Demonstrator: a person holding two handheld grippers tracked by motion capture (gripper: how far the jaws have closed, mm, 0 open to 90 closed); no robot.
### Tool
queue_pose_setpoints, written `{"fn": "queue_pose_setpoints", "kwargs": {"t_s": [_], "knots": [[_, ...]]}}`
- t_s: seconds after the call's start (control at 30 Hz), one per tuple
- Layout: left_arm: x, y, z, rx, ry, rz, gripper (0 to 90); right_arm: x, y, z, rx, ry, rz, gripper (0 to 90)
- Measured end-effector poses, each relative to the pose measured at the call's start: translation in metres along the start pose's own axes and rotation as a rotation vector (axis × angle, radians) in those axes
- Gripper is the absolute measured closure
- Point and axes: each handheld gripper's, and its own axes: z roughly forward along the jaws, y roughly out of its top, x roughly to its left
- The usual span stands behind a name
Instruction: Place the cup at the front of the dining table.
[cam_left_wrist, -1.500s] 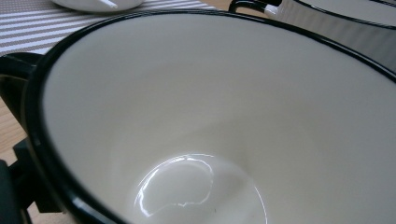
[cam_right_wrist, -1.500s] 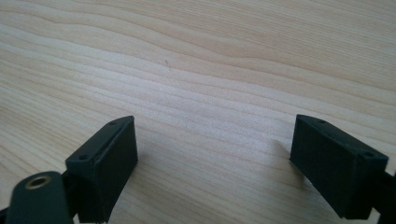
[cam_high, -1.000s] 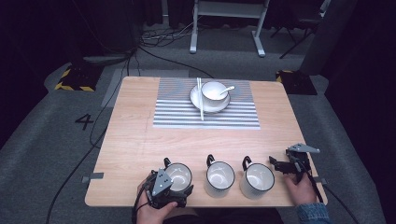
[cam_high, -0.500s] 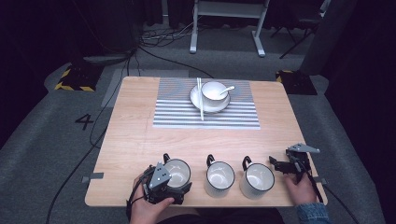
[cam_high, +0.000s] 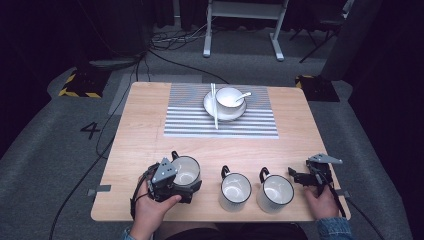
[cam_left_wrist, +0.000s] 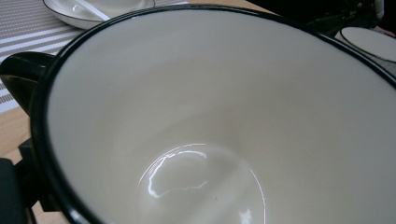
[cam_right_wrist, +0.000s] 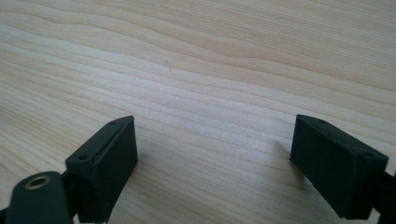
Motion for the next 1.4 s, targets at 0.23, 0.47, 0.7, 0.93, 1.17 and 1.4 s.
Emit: {"fn": "queue_pose_setpoints", "kwargs": {"t_s": [0.23,0.47,0.7,0.93,1.17,1.4], "knots": [[0.013,0.018,0.001,0.002,-0.002,-0.018,1.8,0.000,0.000,0.000,0.000,0.000,0.000,14.9],[0.023,0.039,0.001,-0.015,0.011,0.004,1.8,0.000,0.000,0.000,0.000,0.001,0.000,14.9],[0.032,0.059,0.004,-0.028,0.027,0.005,1.8,0.000,0.000,0.000,0.000,0.000,0.000,14.9],[0.045,0.074,0.005,-0.065,0.013,-0.041,1.8,0.000,0.000,0.000,0.000,0.000,0.000,14.9],[0.054,0.090,0.006,-0.046,0.113,0.029,1.8,0.000,0.000,0.000,0.000,0.001,0.001,14.9],[0.064,0.106,0.015,-0.089,0.100,0.000,1.8,0.001,-0.001,-0.001,0.002,-0.009,0.008,15.0]]}}
